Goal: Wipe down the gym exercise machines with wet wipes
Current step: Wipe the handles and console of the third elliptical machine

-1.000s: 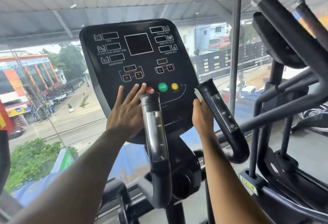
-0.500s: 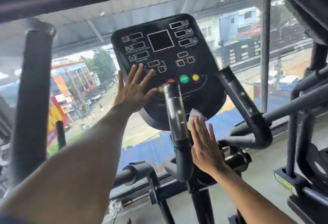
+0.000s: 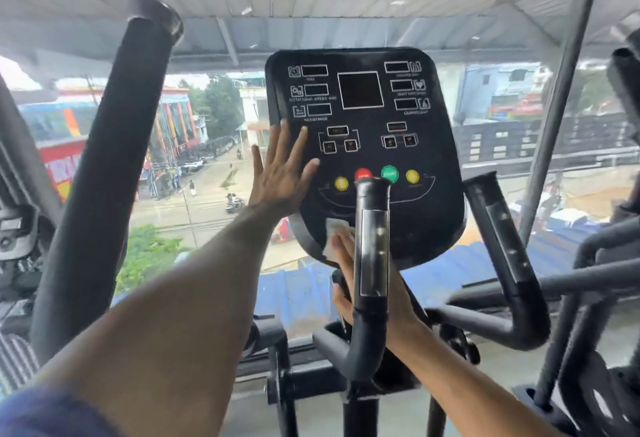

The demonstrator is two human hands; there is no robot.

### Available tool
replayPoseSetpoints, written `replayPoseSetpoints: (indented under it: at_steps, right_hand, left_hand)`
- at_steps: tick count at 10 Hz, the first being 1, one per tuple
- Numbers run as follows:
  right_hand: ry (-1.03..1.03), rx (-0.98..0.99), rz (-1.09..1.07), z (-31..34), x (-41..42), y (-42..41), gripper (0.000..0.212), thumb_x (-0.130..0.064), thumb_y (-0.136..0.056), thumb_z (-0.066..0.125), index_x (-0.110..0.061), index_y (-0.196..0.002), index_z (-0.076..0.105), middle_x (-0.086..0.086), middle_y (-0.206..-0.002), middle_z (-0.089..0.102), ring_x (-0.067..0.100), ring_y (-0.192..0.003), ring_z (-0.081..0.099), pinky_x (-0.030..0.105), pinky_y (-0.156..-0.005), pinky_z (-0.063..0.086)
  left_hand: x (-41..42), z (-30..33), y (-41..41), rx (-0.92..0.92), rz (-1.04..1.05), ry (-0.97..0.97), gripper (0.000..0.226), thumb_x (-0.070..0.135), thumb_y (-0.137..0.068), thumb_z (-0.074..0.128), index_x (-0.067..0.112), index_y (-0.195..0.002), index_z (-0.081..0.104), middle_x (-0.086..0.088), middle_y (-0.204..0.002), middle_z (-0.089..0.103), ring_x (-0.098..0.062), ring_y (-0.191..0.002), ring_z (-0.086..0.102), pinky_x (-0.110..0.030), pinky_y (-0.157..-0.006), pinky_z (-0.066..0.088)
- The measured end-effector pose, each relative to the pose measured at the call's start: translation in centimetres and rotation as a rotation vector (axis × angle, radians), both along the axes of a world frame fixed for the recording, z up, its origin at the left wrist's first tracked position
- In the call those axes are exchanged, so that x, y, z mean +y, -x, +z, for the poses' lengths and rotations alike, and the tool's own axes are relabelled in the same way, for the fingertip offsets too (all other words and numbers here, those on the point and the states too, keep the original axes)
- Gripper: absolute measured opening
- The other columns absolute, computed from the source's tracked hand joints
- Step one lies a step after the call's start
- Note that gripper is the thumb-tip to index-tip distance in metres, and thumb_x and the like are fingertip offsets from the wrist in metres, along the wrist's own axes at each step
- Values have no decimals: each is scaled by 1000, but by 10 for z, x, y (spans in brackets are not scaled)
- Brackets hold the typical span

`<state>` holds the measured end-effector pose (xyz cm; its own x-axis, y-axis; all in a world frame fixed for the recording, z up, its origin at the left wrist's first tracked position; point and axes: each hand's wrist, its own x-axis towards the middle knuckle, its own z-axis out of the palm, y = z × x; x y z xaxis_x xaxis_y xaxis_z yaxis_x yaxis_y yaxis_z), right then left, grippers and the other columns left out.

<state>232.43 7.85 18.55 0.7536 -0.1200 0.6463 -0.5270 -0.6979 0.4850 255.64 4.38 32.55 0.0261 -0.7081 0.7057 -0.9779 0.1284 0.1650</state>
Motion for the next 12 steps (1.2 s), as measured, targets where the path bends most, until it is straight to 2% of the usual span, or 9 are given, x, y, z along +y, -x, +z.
replayPoseSetpoints:
  at_steps: [1, 2, 3, 5, 7, 8, 9, 11, 12]
  right_hand:
    - [-650, -498, -14, 15, -24, 18, 69, -49, -99, 31, -21, -161, 25, 4, -167, 24, 20, -156, 14, 60, -123, 7]
    - [-537, -605, -553, 53, -49, 37, 80, -58, -93, 9, -19, -163, 10, 0, -171, -1, 17, -157, 3, 59, -121, -6]
    - [-560, -586, -597, 72, -69, 31, 85, -58, -90, 4, -15, -163, 3, 3, -170, -10, 21, -157, -5, 60, -120, -8]
    - [-253, -115, -316, 67, -69, -15, 78, -54, -98, 28, -20, -163, 3, 5, -171, -2, 27, -157, -1, 69, -119, 7]
    - [-366, -252, -370, 95, -92, 15, 77, -48, -93, 26, -28, -163, 3, -6, -171, -5, 19, -157, -4, 69, -120, -1]
    - [-616, -592, -575, 109, -114, 31, 74, -49, -96, 18, -26, -163, -6, -4, -170, -15, 18, -157, -10, 65, -120, -10]
    - [-702, -676, -586, 124, -122, 22, 74, -44, -101, 28, -23, -162, -8, 1, -170, -15, 20, -156, -13, 64, -121, -10]
    - [-633, -460, -475, 200, -153, -31, 70, -53, -103, 16, -27, -161, -13, -1, -167, -23, 19, -153, -24, 61, -120, -16]
    - [-592, -447, -496, 234, -176, -40, 69, -54, -103, 15, -28, -162, -8, -2, -168, -18, 20, -155, -17, 62, -120, -14]
  left_hand:
    - [-1, -4, 5, 157, -64, 13, 72, 63, -106, 22, 33, -167, 1, 5, -175, -14, -12, -160, -15, -47, -128, -7]
    - [-2, -10, 7, 245, -119, 38, 79, 69, -99, 14, 31, -167, -4, 3, -174, -16, -7, -158, -18, -43, -129, -6]
    - [-3, -13, 7, 252, -118, 40, 80, 70, -98, 12, 32, -166, -5, 2, -174, -16, -6, -157, -20, -42, -129, -7]
    - [-7, -15, 6, 239, -113, 104, 77, 65, -103, 13, 27, -167, -3, 2, -175, -12, -9, -159, -14, -43, -129, -8]
    - [-5, -17, 8, 218, -82, 115, 74, 61, -105, 12, 25, -168, -4, 1, -175, -12, -9, -159, -15, -41, -129, -9]
    - [-5, -19, 9, 237, -90, 115, 75, 63, -104, 11, 27, -167, -5, 2, -175, -13, -10, -160, -15, -39, -129, -8]
    - [-5, -20, 9, 251, -95, 116, 75, 63, -104, 11, 27, -167, -5, 3, -175, -13, -9, -159, -15, -40, -130, -7]
    - [-7, -21, 9, 262, -106, 139, 73, 62, -105, 13, 28, -167, -4, 4, -175, -13, -5, -158, -17, -42, -130, -6]
    - [-7, -22, 9, 231, -78, 119, 74, 64, -104, 12, 29, -167, -5, 5, -174, -15, -6, -158, -18, -42, -130, -6]
